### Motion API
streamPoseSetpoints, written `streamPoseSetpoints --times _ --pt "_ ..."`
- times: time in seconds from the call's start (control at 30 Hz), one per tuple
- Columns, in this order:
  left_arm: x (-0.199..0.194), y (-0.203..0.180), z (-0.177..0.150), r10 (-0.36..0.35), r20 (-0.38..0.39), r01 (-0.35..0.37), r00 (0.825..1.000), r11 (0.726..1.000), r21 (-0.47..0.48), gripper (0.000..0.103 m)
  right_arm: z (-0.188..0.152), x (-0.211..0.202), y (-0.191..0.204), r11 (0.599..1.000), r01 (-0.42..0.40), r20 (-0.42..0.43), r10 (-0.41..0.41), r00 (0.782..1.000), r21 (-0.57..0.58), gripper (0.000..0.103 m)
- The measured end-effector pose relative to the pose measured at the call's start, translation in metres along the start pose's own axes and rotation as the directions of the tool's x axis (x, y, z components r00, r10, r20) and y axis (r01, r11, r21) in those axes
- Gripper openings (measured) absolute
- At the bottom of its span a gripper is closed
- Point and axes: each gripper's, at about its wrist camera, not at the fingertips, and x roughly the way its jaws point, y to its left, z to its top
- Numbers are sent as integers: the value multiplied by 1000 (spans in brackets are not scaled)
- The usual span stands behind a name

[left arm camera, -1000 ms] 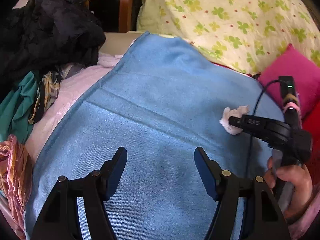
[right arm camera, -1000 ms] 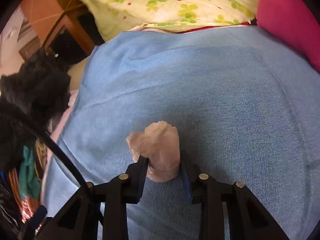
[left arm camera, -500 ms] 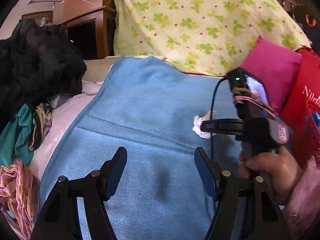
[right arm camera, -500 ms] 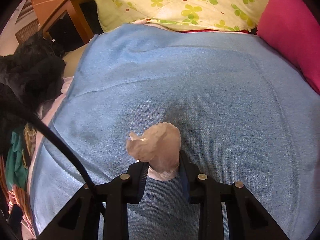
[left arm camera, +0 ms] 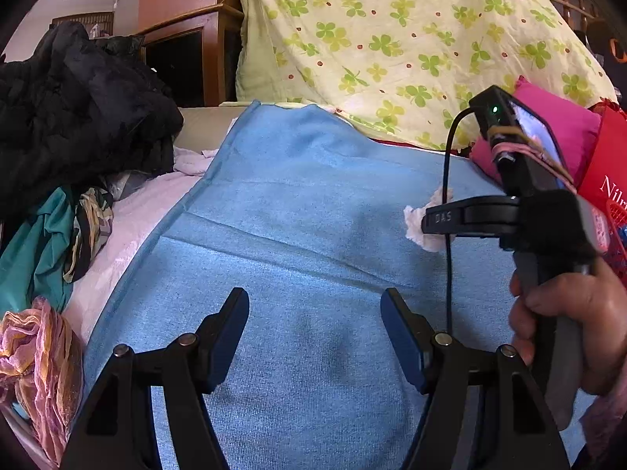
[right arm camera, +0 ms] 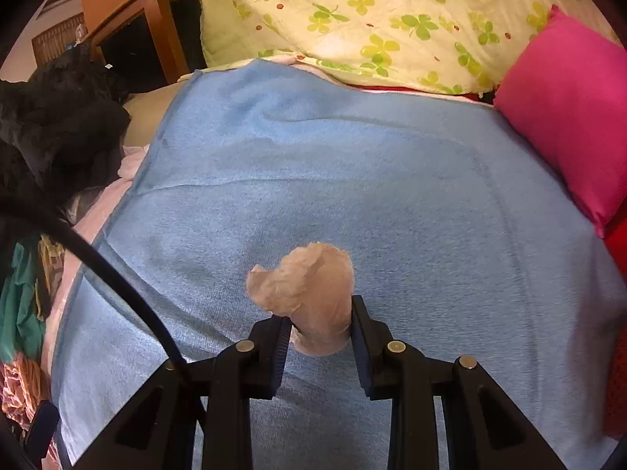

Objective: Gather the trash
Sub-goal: 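Lift the white paper scrap with the right tool toward the red basket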

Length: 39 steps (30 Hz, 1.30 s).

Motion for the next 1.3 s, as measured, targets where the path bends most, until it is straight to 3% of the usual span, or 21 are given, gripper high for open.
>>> streamPoseSetpoints --times 0.4,0.97,1.3 --pt "1 -2 -1 -10 -9 10 1000 1000 15 70 0 -10 -10 998 55 4 -55 998 10 31" --pt "27 -28 4 77 -33 -74 996 993 95 70 -13 -2 -46 998 -36 9 36 999 58 31" --pt "46 -49 12 100 -72 -93 992 991 93 70 -36 -14 -101 990 -87 26 85 996 114 31"
